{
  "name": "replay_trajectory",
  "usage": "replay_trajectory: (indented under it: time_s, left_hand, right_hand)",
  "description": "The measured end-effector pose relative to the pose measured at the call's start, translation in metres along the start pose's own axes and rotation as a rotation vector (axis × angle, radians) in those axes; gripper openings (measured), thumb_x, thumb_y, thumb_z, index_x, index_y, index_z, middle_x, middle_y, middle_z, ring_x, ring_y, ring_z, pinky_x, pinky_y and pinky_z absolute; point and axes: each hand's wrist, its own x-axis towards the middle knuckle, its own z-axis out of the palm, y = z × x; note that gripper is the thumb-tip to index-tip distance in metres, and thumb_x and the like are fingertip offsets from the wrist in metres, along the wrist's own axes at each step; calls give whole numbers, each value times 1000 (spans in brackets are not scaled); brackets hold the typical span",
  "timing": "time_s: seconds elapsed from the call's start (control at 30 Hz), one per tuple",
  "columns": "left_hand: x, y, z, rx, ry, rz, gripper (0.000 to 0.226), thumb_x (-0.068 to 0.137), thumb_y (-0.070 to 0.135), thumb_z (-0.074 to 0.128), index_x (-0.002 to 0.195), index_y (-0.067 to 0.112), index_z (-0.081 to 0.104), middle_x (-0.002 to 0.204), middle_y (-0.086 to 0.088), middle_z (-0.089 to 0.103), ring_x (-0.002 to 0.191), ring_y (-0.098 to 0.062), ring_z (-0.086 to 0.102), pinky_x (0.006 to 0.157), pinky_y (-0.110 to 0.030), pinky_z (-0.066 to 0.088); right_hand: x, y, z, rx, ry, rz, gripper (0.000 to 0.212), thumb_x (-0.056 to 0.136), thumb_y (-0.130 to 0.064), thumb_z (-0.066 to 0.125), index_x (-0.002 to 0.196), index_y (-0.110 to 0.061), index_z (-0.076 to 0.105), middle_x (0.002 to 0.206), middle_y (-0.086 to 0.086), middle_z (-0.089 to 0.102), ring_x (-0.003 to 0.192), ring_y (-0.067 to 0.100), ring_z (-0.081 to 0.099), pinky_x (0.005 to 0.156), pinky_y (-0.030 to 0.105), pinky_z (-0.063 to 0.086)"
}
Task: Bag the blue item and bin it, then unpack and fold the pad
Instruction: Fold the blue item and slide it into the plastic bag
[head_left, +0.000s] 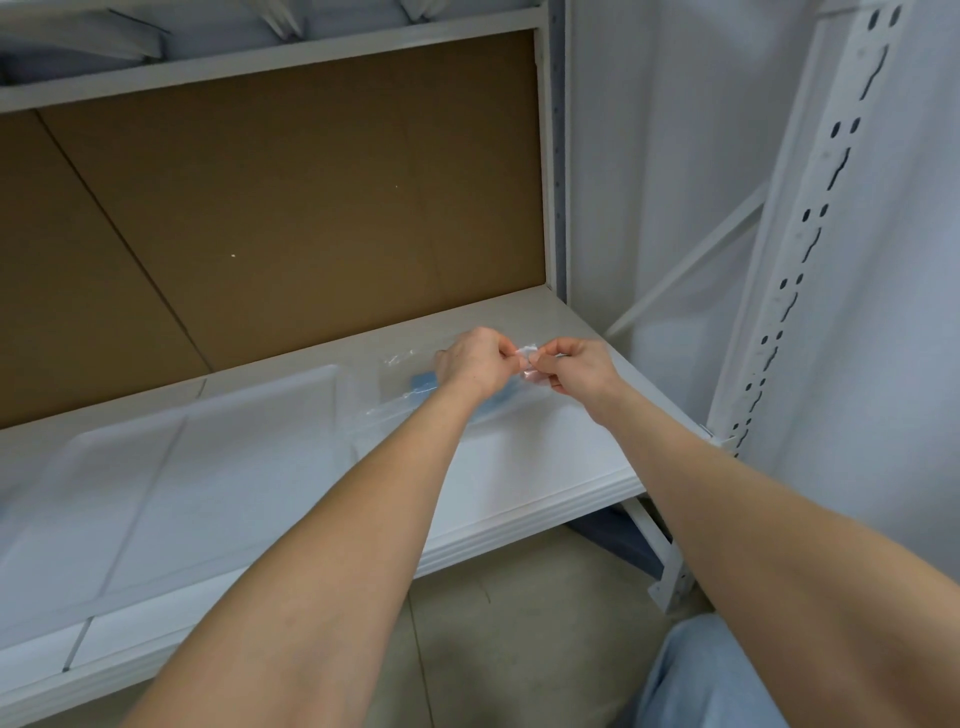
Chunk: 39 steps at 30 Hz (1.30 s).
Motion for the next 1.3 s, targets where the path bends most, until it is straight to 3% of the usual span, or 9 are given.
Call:
replay_trajectory:
  time_s: [0.17, 0.4, 0.57, 0.67, 0.73, 0.8, 0.93, 1.1, 1.3]
  left_hand:
    - [-1, -2, 1, -20, -23, -7, 18, 87, 43, 62, 95, 29, 71, 103, 6, 70, 101, -20, 61, 95, -36, 46]
    - [1, -27, -5, -109, -23, -67, 14, 82, 41, 67, 87, 29, 71, 100, 7, 70, 104, -18, 61, 99, -39, 44]
    - [-3, -25, -9, -11, 9, -34, 20, 88, 43, 61, 97, 28, 71, 106, 7, 69, 107, -19, 59, 96, -33, 43]
    - [-3, -23, -10, 30, 12, -26, 21, 90, 43, 58, 99, 28, 70, 107, 5, 69, 107, -21, 59, 92, -33, 40]
    - [-4, -22, -9, 26, -1, -26, 21, 89, 44, 59, 99, 29, 70, 106, 6, 69, 106, -20, 59, 93, -33, 40]
    - [-4, -21, -7, 16, -11, -13, 22, 88, 45, 60, 99, 30, 70, 106, 7, 69, 107, -19, 59, 95, -35, 42]
    - [-6, -21, -4, 1, -15, 7, 24, 86, 49, 62, 97, 31, 72, 106, 8, 70, 107, -18, 59, 97, -38, 43]
    - [-9, -22, -5, 56, 17, 16, 21, 90, 43, 58, 97, 30, 72, 105, 9, 70, 105, -17, 60, 96, -35, 42]
    - [-8, -35, -6, 30, -10, -26, 18, 88, 44, 60, 94, 32, 72, 105, 10, 70, 106, -17, 60, 98, -37, 43]
  right_hand:
    - [2, 2, 1, -30, -10, 12, 11, 90, -6, 62, 80, -4, 62, 75, 12, 63, 63, 12, 61, 46, 6, 42]
    - [9, 5, -2, 5, 57, 60, 11, 92, -10, 60, 82, -9, 59, 71, 6, 64, 61, 9, 60, 64, 18, 45]
    - [8, 5, 2, -8, 50, 56, 16, 92, -11, 60, 77, -12, 57, 86, 13, 68, 66, 13, 62, 63, 18, 44]
    - [7, 3, 1, -49, 56, 42, 5, 88, -12, 65, 86, -9, 61, 88, 11, 67, 69, 14, 59, 61, 16, 42]
    - [6, 2, 1, -71, 27, 28, 20, 83, -17, 72, 98, -12, 60, 88, 7, 64, 76, 17, 56, 61, 18, 41]
    - [7, 1, 4, -108, -7, 8, 33, 80, -21, 76, 108, -13, 61, 98, 7, 63, 85, 19, 56, 69, 21, 43]
    - [8, -1, 9, -217, -85, -15, 14, 81, -12, 74, 94, -9, 70, 99, 6, 65, 98, 18, 56, 87, 25, 39]
    - [13, 0, 17, -297, -57, 4, 26, 86, -17, 71, 108, -4, 67, 117, 11, 66, 112, 23, 57, 101, 32, 42]
    - [16, 6, 25, -329, -28, -5, 26, 88, -21, 68, 110, -6, 67, 115, 10, 67, 112, 26, 59, 101, 35, 44]
